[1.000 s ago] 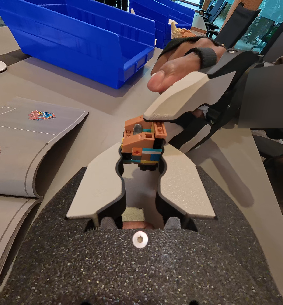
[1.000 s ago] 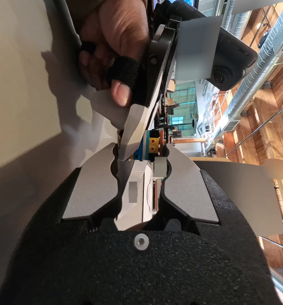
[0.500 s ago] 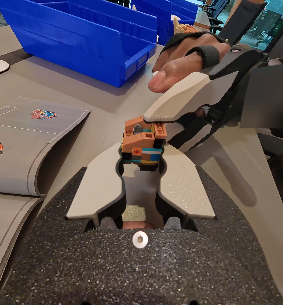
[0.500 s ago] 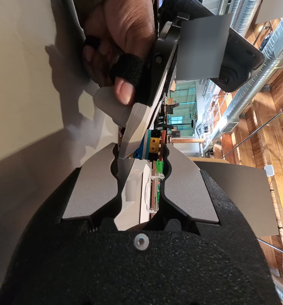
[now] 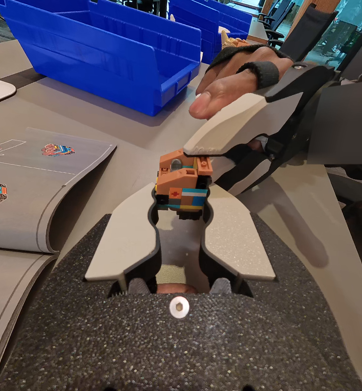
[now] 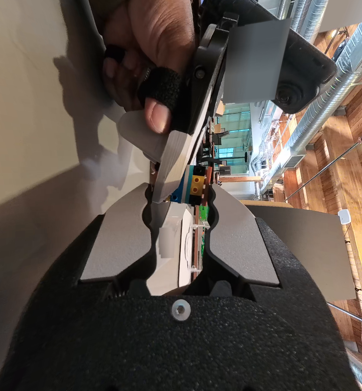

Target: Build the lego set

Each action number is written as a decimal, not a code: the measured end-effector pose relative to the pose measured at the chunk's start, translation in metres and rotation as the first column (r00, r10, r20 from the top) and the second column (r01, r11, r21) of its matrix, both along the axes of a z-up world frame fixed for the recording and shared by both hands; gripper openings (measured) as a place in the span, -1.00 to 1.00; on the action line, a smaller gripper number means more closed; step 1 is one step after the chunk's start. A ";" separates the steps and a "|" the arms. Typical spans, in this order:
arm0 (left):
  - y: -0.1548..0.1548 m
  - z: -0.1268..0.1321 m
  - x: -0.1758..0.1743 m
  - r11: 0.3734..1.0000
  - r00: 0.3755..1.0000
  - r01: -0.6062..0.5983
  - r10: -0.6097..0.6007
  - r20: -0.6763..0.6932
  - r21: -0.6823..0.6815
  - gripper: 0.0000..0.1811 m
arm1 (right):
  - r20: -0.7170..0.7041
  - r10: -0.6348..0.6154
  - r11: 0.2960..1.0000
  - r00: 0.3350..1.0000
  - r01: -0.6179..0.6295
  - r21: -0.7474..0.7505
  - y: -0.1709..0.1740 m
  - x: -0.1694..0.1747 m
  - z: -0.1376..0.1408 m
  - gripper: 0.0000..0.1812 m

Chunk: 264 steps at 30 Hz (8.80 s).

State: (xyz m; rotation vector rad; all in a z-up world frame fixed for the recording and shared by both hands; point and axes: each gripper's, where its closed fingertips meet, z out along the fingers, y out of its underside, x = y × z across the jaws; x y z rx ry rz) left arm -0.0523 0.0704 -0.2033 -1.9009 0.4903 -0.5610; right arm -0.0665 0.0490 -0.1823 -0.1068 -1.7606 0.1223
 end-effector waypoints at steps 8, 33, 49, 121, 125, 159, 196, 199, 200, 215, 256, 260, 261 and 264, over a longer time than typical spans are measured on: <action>0.001 -0.001 -0.001 1.000 1.000 -0.012 0.012 0.002 -0.007 -0.56 | 0.002 -0.017 1.000 1.000 0.017 0.014 0.001 -0.001 -0.001 -0.45; 0.002 0.001 -0.004 0.999 0.998 -0.041 0.042 0.037 -0.017 -0.56 | 0.000 -0.073 0.991 0.997 0.073 0.108 0.003 -0.004 -0.001 -0.46; 0.002 0.007 -0.005 1.000 0.994 -0.025 0.026 0.107 -0.012 -0.56 | -0.075 -0.053 0.997 0.996 0.057 0.054 0.003 -0.005 0.007 -0.38; -0.004 -0.009 0.007 0.992 0.997 0.021 -0.011 0.080 -0.128 -0.56 | 0.054 -0.032 0.999 0.998 0.032 0.002 -0.006 -0.008 -0.012 -0.43; -0.002 -0.010 0.004 0.992 0.996 0.001 0.010 0.085 -0.129 -0.56 | 0.036 -0.065 0.997 0.997 0.067 -0.039 -0.002 -0.011 -0.010 -0.32; 0.006 0.019 -0.018 0.996 0.986 -0.081 0.076 0.148 0.028 -0.56 | 0.030 -0.089 0.990 0.996 0.091 -0.104 0.026 -0.007 -0.005 -0.23; -0.020 0.056 0.031 0.531 0.489 0.468 0.509 -0.708 0.706 -0.56 | 0.226 0.492 0.290 0.841 0.087 -0.953 -0.043 0.024 0.013 -0.39; -0.022 0.059 0.032 0.522 0.489 0.469 0.518 -0.702 0.712 -0.56 | 0.211 0.510 0.296 0.834 0.061 -0.953 -0.045 0.026 0.015 -0.39; -0.023 0.059 0.033 0.517 0.487 0.475 0.519 -0.702 0.712 -0.56 | 0.209 0.514 0.301 0.832 0.054 -0.952 -0.046 0.027 0.015 -0.39; -0.025 0.054 0.037 0.510 0.471 0.507 0.511 -0.719 0.695 -0.56 | 0.231 0.534 0.326 0.813 0.053 -0.944 -0.049 0.029 0.010 -0.39; -0.026 -0.030 -0.011 0.895 0.463 0.446 -0.225 -0.857 0.006 -0.42 | 0.500 0.324 0.433 0.803 0.344 -0.833 0.031 0.029 -0.042 -0.45; -0.024 0.003 -0.019 0.913 0.722 0.358 -0.137 -0.678 0.197 -0.43 | 0.476 0.276 0.439 0.835 0.331 -0.835 0.042 0.026 -0.040 -0.45; -0.019 0.012 -0.026 0.920 0.769 0.303 -0.082 -0.634 0.249 -0.43 | 0.460 0.246 0.441 0.853 0.324 -0.837 0.047 0.023 -0.039 -0.45; -0.001 0.031 -0.054 0.943 0.842 0.109 0.082 -0.534 0.316 -0.43 | 0.421 0.108 0.434 0.901 0.338 -0.835 0.068 0.010 -0.035 -0.45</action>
